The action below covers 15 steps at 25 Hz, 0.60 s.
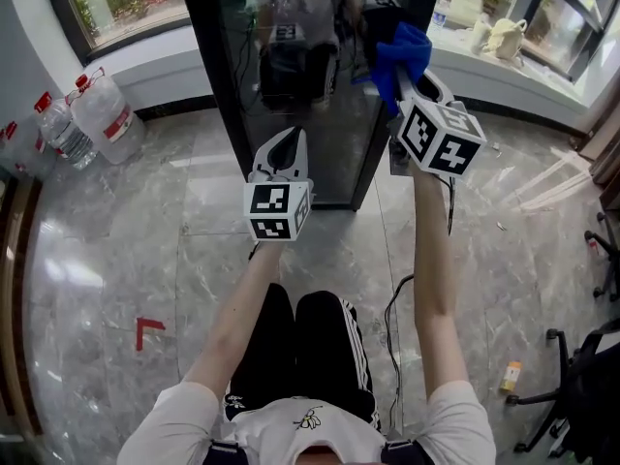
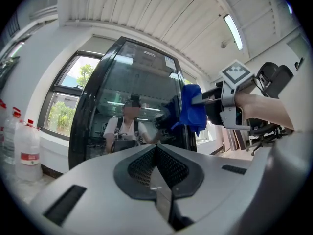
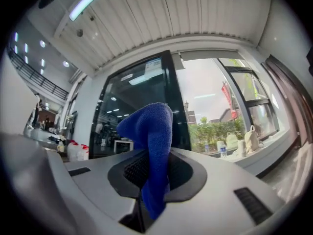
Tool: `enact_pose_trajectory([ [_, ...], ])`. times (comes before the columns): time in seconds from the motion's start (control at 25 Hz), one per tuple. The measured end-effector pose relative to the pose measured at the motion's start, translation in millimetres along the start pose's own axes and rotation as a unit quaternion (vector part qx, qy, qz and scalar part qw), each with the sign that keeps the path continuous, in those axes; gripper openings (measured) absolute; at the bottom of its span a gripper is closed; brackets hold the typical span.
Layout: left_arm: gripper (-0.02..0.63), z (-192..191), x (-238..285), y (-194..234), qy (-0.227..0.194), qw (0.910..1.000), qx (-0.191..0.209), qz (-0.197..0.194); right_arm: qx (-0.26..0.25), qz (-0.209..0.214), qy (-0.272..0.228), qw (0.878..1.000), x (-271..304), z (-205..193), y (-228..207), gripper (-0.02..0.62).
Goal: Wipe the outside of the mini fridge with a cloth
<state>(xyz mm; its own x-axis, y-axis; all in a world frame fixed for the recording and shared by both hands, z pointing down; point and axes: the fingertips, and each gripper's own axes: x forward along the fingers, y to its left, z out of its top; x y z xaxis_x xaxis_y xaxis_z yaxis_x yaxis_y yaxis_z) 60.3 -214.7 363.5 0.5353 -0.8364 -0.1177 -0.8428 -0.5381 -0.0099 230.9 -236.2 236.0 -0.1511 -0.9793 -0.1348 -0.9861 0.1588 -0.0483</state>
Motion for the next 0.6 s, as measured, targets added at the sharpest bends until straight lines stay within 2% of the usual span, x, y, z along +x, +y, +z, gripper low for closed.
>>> enact_pose_trajectory([
  [0.12,0.003,-8.9,-11.1,16.8,0.010,0.9999,0.002,0.011,0.007,0.065,0.002,0.998,2.5,-13.4,64.2,0.081],
  [0.32,0.003,-18.1,-36.1,68.1,0.018,0.9985,-0.005,0.052,0.013,0.157,0.014,0.987,28.1,-32.3,171.0,0.081],
  [0.6,0.003,-37.4,-74.3,142.6,0.036,0.9939,-0.013,0.103,0.009,0.221,0.047,0.974,70.8,-73.3,279.6,0.081],
])
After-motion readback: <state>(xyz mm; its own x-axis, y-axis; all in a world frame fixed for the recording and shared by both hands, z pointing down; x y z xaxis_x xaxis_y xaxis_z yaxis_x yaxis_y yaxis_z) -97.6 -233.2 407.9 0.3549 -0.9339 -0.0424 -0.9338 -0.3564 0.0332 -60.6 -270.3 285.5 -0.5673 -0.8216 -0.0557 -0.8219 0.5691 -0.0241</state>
